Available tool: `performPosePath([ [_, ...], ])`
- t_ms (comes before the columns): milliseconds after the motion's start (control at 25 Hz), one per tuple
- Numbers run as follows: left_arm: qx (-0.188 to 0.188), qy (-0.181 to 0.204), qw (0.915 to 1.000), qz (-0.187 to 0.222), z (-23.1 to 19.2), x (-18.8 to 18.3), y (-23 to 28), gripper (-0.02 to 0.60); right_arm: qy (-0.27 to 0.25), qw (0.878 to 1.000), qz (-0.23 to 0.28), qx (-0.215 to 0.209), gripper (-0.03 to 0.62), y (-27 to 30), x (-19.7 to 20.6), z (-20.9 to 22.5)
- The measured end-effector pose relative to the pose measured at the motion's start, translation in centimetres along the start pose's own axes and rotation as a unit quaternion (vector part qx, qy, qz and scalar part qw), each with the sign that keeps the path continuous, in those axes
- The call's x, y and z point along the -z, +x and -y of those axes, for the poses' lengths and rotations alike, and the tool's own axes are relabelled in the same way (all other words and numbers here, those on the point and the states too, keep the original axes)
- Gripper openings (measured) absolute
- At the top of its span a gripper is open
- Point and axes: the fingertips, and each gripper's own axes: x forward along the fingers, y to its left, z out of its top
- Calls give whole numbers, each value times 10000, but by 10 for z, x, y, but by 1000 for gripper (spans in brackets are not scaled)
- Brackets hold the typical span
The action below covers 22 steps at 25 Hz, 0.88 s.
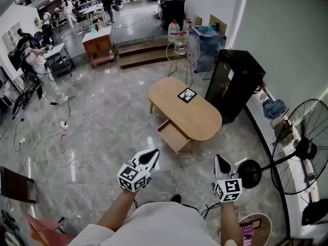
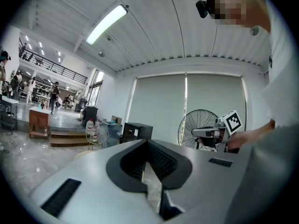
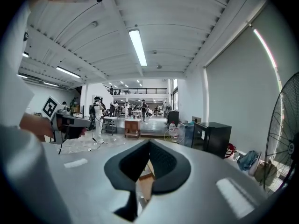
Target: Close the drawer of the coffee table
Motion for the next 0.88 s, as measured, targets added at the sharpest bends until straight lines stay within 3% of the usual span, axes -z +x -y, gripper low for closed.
performPosePath([
  [520, -212, -93, 9997, -47, 14, 2, 54, 6, 95, 9998, -106, -112, 11, 6, 13, 62],
  [880, -312, -111, 9992, -201, 5, 7, 72, 6, 258, 9993, -201, -169, 11, 25, 25, 76],
])
